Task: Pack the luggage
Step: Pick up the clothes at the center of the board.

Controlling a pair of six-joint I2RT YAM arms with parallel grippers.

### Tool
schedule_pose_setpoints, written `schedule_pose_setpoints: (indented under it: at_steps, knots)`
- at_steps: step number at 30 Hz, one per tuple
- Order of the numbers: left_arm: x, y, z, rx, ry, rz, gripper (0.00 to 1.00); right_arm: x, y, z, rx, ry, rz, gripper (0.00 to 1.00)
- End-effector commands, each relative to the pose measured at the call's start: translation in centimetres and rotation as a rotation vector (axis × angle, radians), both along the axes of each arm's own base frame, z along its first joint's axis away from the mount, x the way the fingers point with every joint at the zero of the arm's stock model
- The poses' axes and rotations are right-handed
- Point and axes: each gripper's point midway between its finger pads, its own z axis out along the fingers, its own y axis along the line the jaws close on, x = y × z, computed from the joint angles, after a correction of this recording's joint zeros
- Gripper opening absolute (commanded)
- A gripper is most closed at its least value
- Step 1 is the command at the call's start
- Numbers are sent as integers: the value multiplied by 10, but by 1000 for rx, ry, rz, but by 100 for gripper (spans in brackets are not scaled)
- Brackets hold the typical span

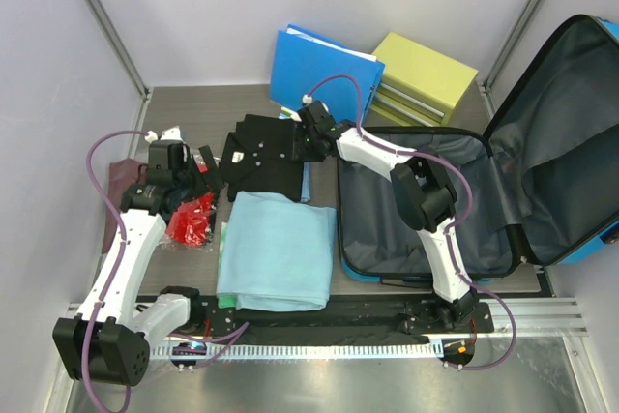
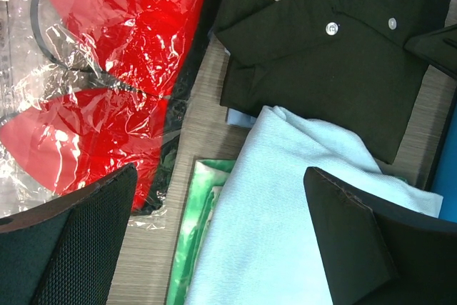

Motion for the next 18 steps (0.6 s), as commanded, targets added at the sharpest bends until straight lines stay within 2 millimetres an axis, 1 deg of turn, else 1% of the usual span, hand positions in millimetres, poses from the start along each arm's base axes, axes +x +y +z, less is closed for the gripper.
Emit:
schedule_pose_setpoints:
  at_steps: [1, 2, 5, 8, 9, 11, 12, 14, 16, 18]
  knots:
    - [5, 0, 3, 7, -26, -2, 100, -2, 24, 21, 92, -9, 56, 44]
    - [5, 1, 3, 7, -27, 0, 100, -2, 25, 16, 91, 0, 62, 44]
    - [5, 2, 3, 12, -28, 5, 100, -3, 27, 13, 96, 12, 73, 40]
    - [5, 3, 3, 15, -28, 9, 100, -1, 30, 19, 104, 2, 82, 26]
    - [5, 2, 4, 14, -30, 8, 100, 0, 31, 25, 109, -7, 83, 18]
    - [5, 2, 3, 13, -30, 11, 100, 1, 32, 35, 118, -22, 87, 11]
    - [5, 3, 3, 13, -28, 13, 100, 2, 33, 44, 126, -33, 88, 5]
    - [5, 2, 1, 10, -23, 14, 100, 3, 33, 60, 139, -54, 87, 1]
    - [5, 2, 0, 9, -19, 14, 100, 4, 33, 77, 144, -75, 86, 1]
    - [6, 2, -1, 5, -20, 15, 100, 4, 32, 90, 149, -83, 81, 1]
